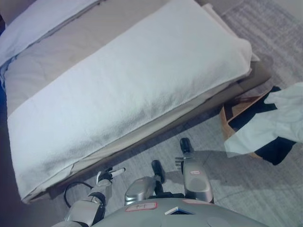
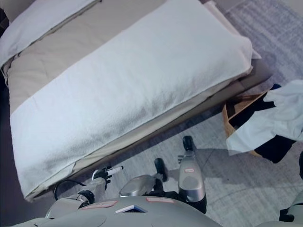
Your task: Put the clothes on the bed into the basket.
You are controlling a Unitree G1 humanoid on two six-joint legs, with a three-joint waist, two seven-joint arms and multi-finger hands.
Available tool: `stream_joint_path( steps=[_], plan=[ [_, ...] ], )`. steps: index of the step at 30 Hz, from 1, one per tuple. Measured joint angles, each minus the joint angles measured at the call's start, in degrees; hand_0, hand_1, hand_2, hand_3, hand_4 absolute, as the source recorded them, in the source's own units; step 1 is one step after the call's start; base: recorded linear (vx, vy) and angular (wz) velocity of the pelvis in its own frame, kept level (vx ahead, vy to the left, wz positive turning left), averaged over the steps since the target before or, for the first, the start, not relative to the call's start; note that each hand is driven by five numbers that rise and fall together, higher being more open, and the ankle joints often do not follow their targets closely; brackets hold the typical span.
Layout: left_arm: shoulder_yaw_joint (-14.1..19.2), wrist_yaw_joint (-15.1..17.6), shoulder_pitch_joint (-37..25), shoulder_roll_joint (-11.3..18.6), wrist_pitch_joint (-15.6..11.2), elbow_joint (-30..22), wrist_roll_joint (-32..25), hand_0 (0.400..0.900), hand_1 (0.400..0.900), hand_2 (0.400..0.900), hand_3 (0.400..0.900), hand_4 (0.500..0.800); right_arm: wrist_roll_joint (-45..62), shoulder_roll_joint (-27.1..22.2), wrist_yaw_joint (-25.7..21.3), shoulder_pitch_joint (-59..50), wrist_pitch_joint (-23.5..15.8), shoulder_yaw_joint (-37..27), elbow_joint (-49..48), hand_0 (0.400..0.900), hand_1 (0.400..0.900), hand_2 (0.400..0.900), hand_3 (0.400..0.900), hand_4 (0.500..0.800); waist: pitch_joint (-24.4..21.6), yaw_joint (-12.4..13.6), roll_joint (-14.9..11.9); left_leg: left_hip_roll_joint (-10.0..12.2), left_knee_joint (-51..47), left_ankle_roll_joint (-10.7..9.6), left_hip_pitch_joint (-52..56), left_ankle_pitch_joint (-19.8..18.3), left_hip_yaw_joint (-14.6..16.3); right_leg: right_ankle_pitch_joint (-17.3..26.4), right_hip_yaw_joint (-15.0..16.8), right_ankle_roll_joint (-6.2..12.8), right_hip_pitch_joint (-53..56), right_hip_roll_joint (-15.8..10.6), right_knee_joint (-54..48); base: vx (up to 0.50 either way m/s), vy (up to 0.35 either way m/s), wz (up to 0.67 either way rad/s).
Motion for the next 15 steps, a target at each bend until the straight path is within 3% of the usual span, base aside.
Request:
stream_joint_path(
  steps=[1,2,3,5,9,15],
  plan=[
    [-0.34,-0.09,0.18,1.37,-0.20,-0.58,0.00,0.900,0.900,0.900,0.900,0.800,0.00,0.59,0.75,1.00,0.16,-0.06,1.22,0.900,0.900,0.900,0.900,0.800,0.54,-1.10,-4.04,-2.60,0.59,0.31,0.23,-0.72,-0.75,-4.02,3.25,-0.10,1.61,-3.29,4.11,0.01,-0.020,0.07],
    [-0.57,-0.25,-0.20,1.04,-0.27,-0.76,-0.03,0.900,0.900,0.900,0.900,0.800,-0.04,0.10,0.50,0.46,0.49,-0.47,1.32,0.900,0.900,0.900,0.900,0.800,1.16,-1.05,-3.74,-3.24,0.14,-0.62,0.59,-0.27,-1.73,-4.78,3.71,1.21,2.57,-3.00,1.64,0.01,-0.017,0.05],
    [-0.81,-0.48,-0.06,0.69,-0.15,-0.64,-0.28,0.900,0.900,0.900,0.900,0.800,-0.01,0.41,0.61,0.40,0.24,-0.78,1.13,0.900,0.900,0.900,0.900,0.800,1.11,-0.82,-3.67,-3.05,-0.18,-0.36,0.72,0.17,-1.68,-2.71,3.87,2.22,4.73,-2.77,-3.24,0.00,-0.022,0.05],
    [-0.84,-0.44,0.48,0.62,-0.04,-0.39,-0.34,0.900,0.900,0.900,0.900,0.800,-0.01,0.82,0.77,0.72,-0.03,-0.78,1.27,0.900,0.900,0.900,0.900,0.800,0.98,-0.96,-3.49,-3.06,-0.18,-0.99,2.70,0.72,-1.70,0.60,3.26,1.73,8.20,-2.11,-8.81,0.01,-0.027,0.05],
    [-0.84,-0.46,-0.27,0.65,-0.15,-0.19,-0.33,0.900,0.900,0.900,0.900,0.800,0.09,0.89,0.82,1.20,-0.07,-1.04,1.14,0.900,0.900,0.900,0.900,0.800,0.90,-1.13,-3.38,-3.05,0.37,-1.13,4.06,0.73,-1.29,3.05,2.40,0.76,10.25,-0.35,-13.89,0.01,-0.021,0.06],
    [-0.07,-0.56,-1.94,0.70,-0.25,-0.15,-0.31,0.900,0.900,0.900,0.900,0.800,1.91,3.99,2.81,6.67,-0.07,-3.40,0.77,0.900,0.900,0.900,0.900,0.800,1.42,-0.85,-5.71,-3.94,0.47,-1.00,4.36,0.43,-1.82,3.53,1.26,0.31,12.49,-1.63,-16.98,0.01,-0.029,0.17]
  ],
)
